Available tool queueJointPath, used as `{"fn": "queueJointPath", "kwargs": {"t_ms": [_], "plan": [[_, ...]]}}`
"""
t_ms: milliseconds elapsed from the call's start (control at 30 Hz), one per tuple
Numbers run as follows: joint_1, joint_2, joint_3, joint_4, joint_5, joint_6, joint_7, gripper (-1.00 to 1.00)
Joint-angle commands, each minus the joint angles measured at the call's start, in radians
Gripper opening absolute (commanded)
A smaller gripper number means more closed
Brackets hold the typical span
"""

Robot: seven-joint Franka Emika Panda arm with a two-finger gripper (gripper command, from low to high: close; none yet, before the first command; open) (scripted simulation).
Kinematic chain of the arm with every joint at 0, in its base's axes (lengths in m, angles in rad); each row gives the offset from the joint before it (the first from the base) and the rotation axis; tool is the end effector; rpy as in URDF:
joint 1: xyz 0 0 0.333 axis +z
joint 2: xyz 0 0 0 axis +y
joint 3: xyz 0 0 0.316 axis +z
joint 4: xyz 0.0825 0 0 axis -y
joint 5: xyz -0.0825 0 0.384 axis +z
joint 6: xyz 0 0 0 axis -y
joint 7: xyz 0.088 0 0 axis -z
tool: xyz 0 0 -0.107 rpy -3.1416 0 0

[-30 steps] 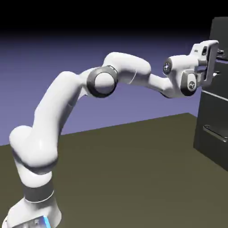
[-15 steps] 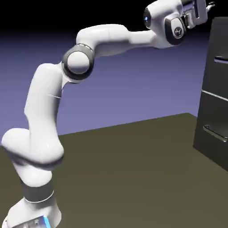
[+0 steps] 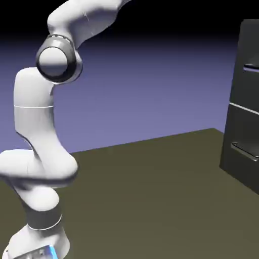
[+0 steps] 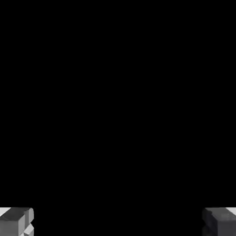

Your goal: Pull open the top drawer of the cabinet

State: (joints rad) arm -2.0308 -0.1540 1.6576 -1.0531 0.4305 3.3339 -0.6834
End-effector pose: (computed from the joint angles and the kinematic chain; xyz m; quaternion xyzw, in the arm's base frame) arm 0.4080 -0.0917 1.0318 0.4294 0.0091 0.8414 0.3279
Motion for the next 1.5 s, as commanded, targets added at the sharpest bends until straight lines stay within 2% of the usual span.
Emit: {"fn": "queueJointPath", "kwargs": {"t_ms": [0, 1467], "plan": [[0.027, 0.017, -0.036, 0.007, 0.017, -0.005, -0.007, 0.0], [1.241, 0.76, -1.631, 0.293, 0.758, -0.211, -0.301, 0.0]]}}
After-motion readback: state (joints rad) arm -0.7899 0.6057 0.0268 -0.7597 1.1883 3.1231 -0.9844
